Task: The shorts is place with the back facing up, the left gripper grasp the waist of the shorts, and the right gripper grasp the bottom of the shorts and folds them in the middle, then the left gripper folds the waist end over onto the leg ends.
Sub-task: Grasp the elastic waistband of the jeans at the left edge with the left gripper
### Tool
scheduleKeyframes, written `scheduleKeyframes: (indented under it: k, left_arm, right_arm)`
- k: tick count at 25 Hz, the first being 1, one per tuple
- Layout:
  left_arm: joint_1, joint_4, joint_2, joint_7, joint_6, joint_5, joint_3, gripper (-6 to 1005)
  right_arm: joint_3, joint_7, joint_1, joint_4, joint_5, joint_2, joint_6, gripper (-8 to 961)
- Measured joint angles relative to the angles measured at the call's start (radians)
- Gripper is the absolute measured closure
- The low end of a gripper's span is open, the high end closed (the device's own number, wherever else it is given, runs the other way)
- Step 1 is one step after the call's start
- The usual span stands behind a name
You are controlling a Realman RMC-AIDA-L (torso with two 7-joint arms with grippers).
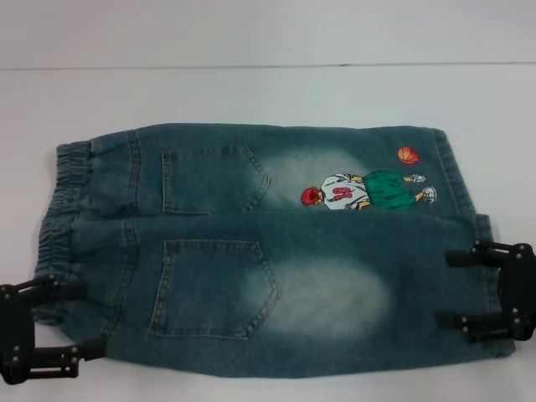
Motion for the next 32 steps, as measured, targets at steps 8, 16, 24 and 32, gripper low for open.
scheduleKeyframes:
  k: [8, 16, 24, 32]
  left_arm:
    - [-0.003, 0.0, 0.001, -0.001, -0.004, 0.001, -0.004, 66]
    - [-0.005, 0.133, -0.004, -0.157, -0.083, 0.014, 0.006, 67]
    - [-0.041, 0.274, -0.007, -0.384, -0.145, 0.212, 0.023, 67]
    - [-0.06, 0.28, -0.03, -0.497, -0.282, 0.274, 0.15, 66]
  right_arm:
    - [0.0, 0.001, 0.0, 0.0, 0.004, 0.0, -0.003, 9]
    - [0.005, 0.004, 0.0, 0.001, 0.007, 0.0, -0.005, 10]
    - [0.009, 0.011, 0.0, 0.0, 0.008, 0.0, -0.001, 10]
    - [0.011, 0.014, 0.013, 0.001, 0.017, 0.0, -0.011, 10]
